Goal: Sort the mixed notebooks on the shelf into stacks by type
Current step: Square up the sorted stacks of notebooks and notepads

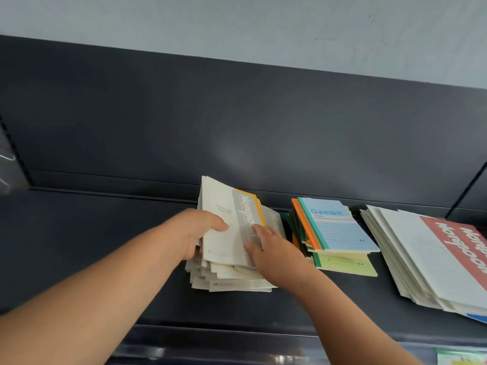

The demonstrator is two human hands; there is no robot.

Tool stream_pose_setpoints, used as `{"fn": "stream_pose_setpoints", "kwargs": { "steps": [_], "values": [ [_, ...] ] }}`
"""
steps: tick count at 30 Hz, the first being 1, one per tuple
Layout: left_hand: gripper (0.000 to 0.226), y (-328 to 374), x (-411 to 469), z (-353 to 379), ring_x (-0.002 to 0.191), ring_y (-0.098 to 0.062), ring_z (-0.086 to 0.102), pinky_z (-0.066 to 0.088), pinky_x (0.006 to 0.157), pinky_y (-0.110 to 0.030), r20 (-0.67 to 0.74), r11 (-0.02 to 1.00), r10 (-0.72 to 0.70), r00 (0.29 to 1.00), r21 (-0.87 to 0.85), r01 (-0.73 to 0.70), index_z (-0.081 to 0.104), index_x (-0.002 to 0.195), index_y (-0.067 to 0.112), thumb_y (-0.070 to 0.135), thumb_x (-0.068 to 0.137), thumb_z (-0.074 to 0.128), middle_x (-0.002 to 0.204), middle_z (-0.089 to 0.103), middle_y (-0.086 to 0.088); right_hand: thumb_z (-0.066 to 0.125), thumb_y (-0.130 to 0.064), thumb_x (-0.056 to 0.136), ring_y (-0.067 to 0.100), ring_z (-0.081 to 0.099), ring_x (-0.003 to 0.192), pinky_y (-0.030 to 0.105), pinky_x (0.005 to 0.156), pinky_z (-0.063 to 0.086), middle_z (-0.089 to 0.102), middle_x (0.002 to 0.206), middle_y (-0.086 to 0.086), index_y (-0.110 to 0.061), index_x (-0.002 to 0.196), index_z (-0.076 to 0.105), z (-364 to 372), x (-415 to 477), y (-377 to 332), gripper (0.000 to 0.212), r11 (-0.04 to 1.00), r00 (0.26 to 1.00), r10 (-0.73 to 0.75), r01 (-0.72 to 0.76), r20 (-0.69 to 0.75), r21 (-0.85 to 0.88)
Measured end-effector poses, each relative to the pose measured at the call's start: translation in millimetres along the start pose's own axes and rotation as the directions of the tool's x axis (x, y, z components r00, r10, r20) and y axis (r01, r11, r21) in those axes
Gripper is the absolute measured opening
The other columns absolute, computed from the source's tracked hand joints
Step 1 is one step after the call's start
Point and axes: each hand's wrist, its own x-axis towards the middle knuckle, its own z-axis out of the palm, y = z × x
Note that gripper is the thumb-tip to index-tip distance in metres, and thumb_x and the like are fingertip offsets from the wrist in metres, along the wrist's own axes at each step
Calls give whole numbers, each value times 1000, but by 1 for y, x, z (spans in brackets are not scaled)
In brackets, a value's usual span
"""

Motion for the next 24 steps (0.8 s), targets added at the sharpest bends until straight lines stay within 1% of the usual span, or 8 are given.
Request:
{"fn": "stream_pose_setpoints", "kwargs": {
  "steps": [4, 9, 11, 13, 15, 16, 20, 24],
  "values": [
    [27, 1, 5, -22, 91, -29, 69, 55, 86, -46, -1, 998, 40, 999, -49, -40, 66, 109, 7, 2, 82, 69, 98, 72, -12, 40, -44, 102, 20, 41, 137, 35, 108, 37, 30, 158, -7, -31, 152, 26, -12, -2, -17, 53, 985, 1000, 12, -10, -12, 172],
    [26, 12, -2, -84, 90, -32, 70, 58, 77, -47, 41, 981, 121, 992, -156, -113, 68, 108, 10, 3, 83, 69, 97, 74, -13, 57, -38, 95, 19, 44, 131, 35, 101, 43, 37, 152, -5, -28, 152, 25, -21, 13, -56, 65, 892, 945, 149, -1, -292, 452],
    [27, 13, -3, -111, 91, -31, 70, 57, 71, -44, 49, 963, 180, 982, -213, -166, 67, 109, 13, 1, 84, 67, 98, 74, -12, 69, -42, 87, 21, 46, 129, 39, 98, 44, 39, 151, -5, -29, 153, 19, -20, 27, -68, 84, 765, 941, 252, -51, -226, 641],
    [34, 10, -4, -137, 93, -30, 70, 57, 70, -43, 56, 944, 240, 969, -248, -219, 66, 112, 16, -3, 83, 65, 101, 74, -10, 82, -49, 70, 25, 52, 127, 48, 104, 44, 50, 144, -3, -29, 151, 26, -11, 43, -79, 101, 564, 968, 243, -88, -62, 821],
    [40, 6, -3, -161, 95, -29, 69, 56, 74, -43, 40, 932, 284, 958, -248, -265, 64, 114, 18, -5, 81, 67, 105, 73, -9, 87, -43, 58, 25, 64, 113, 50, 101, 48, 67, 125, 0, -18, 138, 48, 2, 56, -90, 92, 378, 989, 144, -98, 46, 921],
    [41, 3, -2, -173, 96, -28, 69, 56, 77, -44, 31, 929, 304, 952, -232, -289, 64, 114, 18, -6, 81, 67, 105, 73, -8, 86, -35, 60, 25, 67, 108, 49, 98, 50, 71, 117, 1, -15, 130, 54, 8, 60, -100, 79, 344, 991, 118, -93, 56, 934],
    [43, -11, 2, -208, 98, -20, 68, 54, 80, -38, -5, 922, 365, 931, -135, -362, 63, 108, 24, -7, 80, 69, 104, 73, 1, 86, -12, 63, 25, 71, 98, 45, 86, 57, 72, 112, 6, -13, 116, 55, 42, 78, -128, 62, 335, 996, 94, -31, -1, 942],
    [47, -27, 11, -229, 96, -12, 69, 52, 80, -31, -41, 908, 404, 914, -108, -406, 63, 107, 28, -9, 79, 68, 99, 75, 8, 86, -11, 61, 23, 70, 100, 46, 90, 55, 74, 109, 2, -18, 114, 57, 66, 89, -145, 61, 397, 989, 73, 91, -131, 913]
  ]
}}
